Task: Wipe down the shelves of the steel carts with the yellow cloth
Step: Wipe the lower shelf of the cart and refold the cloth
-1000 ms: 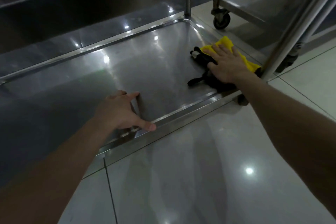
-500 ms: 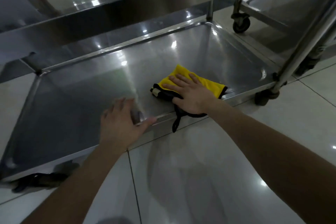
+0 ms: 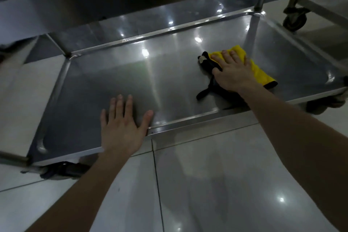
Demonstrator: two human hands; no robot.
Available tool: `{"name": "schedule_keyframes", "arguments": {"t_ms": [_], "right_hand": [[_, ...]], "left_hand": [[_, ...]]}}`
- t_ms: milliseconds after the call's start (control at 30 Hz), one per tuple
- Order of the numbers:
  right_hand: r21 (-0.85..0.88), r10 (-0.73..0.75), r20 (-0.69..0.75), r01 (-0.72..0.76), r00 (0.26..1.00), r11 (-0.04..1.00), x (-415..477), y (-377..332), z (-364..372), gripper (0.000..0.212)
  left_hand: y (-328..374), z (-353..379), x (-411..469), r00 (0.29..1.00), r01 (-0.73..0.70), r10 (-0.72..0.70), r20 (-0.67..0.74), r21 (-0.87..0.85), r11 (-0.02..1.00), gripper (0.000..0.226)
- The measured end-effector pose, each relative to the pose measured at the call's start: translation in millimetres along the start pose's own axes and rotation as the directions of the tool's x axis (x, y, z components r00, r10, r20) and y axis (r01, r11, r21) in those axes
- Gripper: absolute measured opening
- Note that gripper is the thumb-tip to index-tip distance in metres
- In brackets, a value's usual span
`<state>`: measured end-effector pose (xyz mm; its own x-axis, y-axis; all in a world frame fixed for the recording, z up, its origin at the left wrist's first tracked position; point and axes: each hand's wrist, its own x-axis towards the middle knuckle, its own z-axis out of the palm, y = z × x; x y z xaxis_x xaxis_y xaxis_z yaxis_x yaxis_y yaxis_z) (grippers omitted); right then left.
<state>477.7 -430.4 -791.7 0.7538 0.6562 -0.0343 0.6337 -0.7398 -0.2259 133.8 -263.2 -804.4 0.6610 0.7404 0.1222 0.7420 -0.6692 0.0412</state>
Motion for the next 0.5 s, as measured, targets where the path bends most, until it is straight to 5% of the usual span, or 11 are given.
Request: {"name": "schedule_keyframes", "arguments": {"t_ms": [233, 500], "right_hand": [[-0.068, -0.23, 0.089, 0.236, 0.969, 0.969, 38.2, -97.3, 12.2, 0.066], [0.018, -0.613, 0.172, 0.619, 0.772, 0.785, -85.6, -110.3, 19.3, 0.062]], "left_hand": [[19.5, 3.3, 7.9, 0.999, 0.043, -0.043, -0.028, -0.006, 0.999, 0.102], [18.1, 1.3, 5.7, 0.99, 0.06, -0.067, -0.122, -0.057, 0.997, 0.086]]}}
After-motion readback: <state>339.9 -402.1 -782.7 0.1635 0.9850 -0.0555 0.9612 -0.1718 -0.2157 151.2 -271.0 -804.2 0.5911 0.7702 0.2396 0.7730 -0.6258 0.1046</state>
